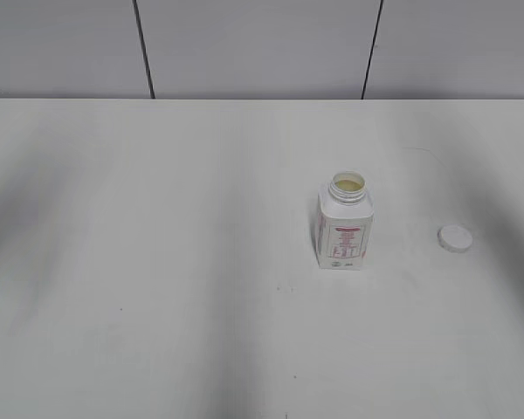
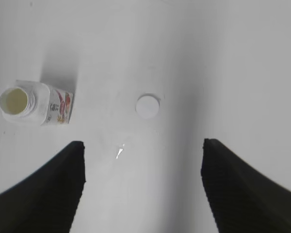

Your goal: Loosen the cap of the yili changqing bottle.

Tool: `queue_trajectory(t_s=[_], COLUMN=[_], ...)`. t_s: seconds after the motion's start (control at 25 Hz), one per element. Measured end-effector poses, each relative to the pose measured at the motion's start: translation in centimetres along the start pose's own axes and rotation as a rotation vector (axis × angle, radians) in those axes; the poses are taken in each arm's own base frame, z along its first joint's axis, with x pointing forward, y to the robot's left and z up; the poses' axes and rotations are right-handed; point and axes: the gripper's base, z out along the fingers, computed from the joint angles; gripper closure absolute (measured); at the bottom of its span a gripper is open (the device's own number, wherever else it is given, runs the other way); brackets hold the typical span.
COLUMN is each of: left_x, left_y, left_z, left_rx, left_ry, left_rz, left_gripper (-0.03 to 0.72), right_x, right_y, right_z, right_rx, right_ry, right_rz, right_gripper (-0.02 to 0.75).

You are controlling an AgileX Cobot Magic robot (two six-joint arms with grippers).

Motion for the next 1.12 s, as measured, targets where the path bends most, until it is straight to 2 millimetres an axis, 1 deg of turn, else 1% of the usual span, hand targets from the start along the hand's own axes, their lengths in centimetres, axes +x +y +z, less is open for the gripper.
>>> queue_trajectory(t_s=[0.08, 0.2, 0.36, 0.6, 0.72, 0.84, 0.96, 1.12], left_x=[2.1, 4.8, 8.0, 12.5, 15.0, 16.9, 18.8, 21.0], left_y=[-0.1, -0.2, -0.5, -1.2, -1.4, -1.7, -1.8, -2.0], left_z=[-0.5, -1.3, -2.3, -3.2, -3.6, -3.3, -3.1, -2.6], left_rx=[0.001, 0.004, 0.017, 0.068, 0.084, 0.09, 0.087, 0.085], left_ry=[-0.002, -0.025, -0.074, -0.155, -0.22, -0.262, -0.33, -0.4], left_rz=[-0.001, -0.005, -0.016, -0.04, -0.049, -0.054, -0.058, -0.062], left_gripper=[0.259, 0.259, 0.259, 0.259, 0.259, 0.259, 0.259, 0.259], right_x=[1.6, 4.0, 7.1, 11.5, 13.7, 15.6, 17.8, 20.0], right_y=[0.2, 0.4, 0.7, 1.0, 1.1, 1.2, 1.4, 1.5], right_z=[-1.0, -2.1, -2.8, -2.9, -2.6, -2.3, -2.6, -2.1], right_rx=[0.001, 0.001, 0.001, -0.002, -0.002, 0.0, 0.004, 0.005], right_ry=[-0.009, -0.012, -0.008, 0.009, 0.018, 0.001, -0.049, -0.071], right_rz=[-0.002, -0.002, -0.003, -0.001, 0.0, 0.0, -0.002, -0.002], right_gripper=[0.152, 0.152, 0.152, 0.152, 0.152, 0.152, 0.152, 0.152])
